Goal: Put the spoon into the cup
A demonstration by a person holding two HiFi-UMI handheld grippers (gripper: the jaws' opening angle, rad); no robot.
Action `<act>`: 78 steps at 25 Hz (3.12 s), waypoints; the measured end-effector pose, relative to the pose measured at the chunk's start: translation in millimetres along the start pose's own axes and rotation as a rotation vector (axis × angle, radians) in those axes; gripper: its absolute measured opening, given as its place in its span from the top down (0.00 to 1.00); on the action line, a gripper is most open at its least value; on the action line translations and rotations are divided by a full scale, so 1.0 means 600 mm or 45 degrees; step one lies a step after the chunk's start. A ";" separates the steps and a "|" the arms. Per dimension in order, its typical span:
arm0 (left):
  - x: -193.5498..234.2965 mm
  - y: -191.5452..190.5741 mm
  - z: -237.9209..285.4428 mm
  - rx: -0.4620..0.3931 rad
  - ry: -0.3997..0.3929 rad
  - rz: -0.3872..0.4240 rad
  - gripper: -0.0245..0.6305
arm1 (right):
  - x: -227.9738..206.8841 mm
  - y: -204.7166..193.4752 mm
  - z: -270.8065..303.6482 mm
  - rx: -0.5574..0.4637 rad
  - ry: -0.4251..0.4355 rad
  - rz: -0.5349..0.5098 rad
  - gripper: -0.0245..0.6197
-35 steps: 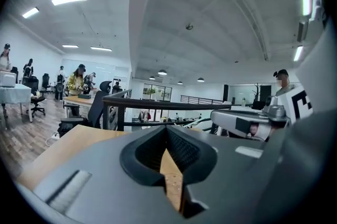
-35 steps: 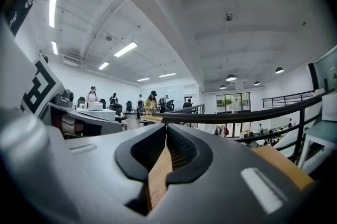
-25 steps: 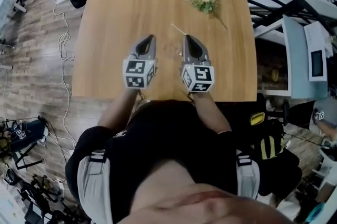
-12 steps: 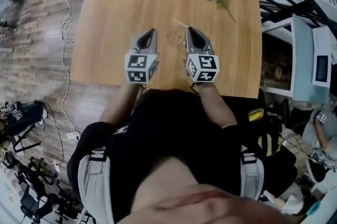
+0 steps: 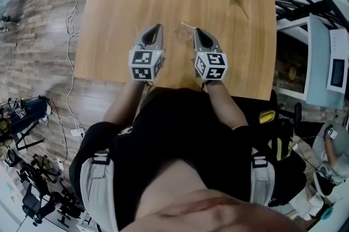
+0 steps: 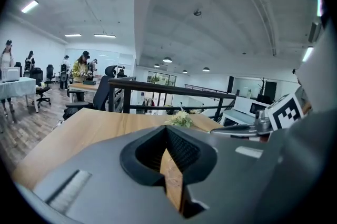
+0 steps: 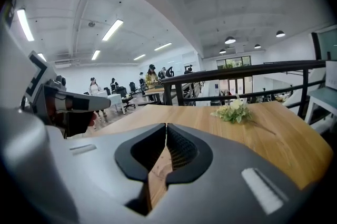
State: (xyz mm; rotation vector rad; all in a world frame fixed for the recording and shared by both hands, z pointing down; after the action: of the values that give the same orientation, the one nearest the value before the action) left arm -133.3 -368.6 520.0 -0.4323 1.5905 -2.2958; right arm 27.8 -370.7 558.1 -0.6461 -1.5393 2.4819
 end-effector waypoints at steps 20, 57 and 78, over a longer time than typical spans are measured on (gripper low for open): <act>-0.010 -0.011 0.033 0.059 -0.039 0.041 0.94 | -0.066 -0.106 0.055 0.227 0.061 0.565 0.95; -0.021 -0.024 0.018 0.080 -0.049 0.050 0.95 | -0.052 -0.140 0.061 0.350 0.046 0.631 0.91; -0.055 -0.001 0.034 0.053 -0.110 0.077 0.94 | -0.078 -0.070 0.004 0.013 0.036 0.532 0.96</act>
State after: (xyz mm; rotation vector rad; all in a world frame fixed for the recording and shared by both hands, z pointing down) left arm -94.7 -371.8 524.9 -0.4604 1.4919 -2.2300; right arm 64.5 -369.5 608.8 -1.0954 -1.5074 2.7498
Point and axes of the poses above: the fingertips, and each gripper's own axes: z forward along the fingers, x to its left, y out of its top, the point moved 3 cm from there along -z, backward along the fingers, and after that the axes turned 6 degrees about z, right-handed, at the moved point
